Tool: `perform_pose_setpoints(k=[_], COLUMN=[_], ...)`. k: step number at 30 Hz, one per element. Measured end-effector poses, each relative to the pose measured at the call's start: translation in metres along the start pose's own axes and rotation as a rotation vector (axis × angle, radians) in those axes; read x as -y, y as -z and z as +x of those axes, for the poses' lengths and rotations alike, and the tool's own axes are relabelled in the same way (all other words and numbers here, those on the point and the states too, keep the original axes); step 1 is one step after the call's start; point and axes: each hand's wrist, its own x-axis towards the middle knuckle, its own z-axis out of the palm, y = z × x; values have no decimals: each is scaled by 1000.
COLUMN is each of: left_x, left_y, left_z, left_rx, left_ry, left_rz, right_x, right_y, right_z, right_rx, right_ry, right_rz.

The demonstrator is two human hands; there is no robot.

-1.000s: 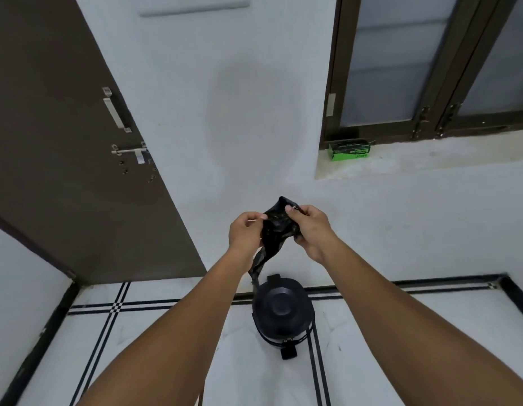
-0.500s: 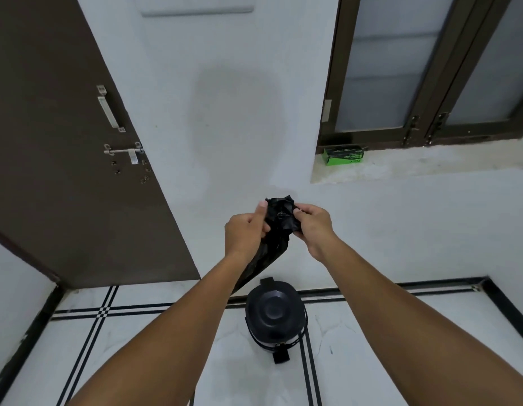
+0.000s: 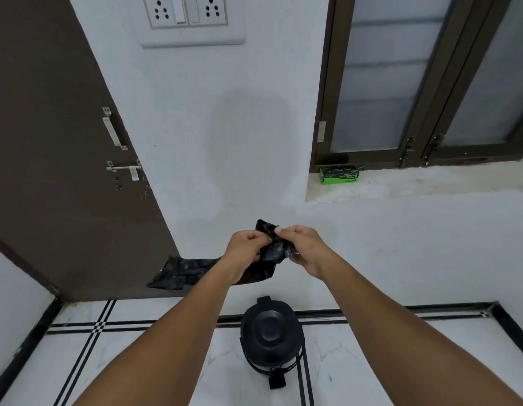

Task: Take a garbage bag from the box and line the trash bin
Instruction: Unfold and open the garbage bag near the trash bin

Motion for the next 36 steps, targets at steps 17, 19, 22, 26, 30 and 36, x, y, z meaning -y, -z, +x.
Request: perform_pose_setpoints(k=[17, 19, 22, 26, 30, 36], left_x=[1, -3, -5, -3, 3, 6], left_y=[1, -3, -4, 2, 5, 1], left_z=[11, 9, 10, 11, 11, 6], left_rx=[-298, -287, -278, -341, -390, -105], left_ry=[152, 109, 64, 35, -5, -51], left_rz=[-274, -252, -247, -176, 26, 127], right_x=[2, 0, -6, -13, -17, -24], right_y=[2, 0, 3, 10, 13, 6], right_z=[8, 5, 9, 17, 16, 11], right_rx=[-89, -34, -65, -201, -225, 85], right_ry=[-32, 49, 114, 165, 180, 340], right_rz=[91, -120, -324, -537, -530, -671])
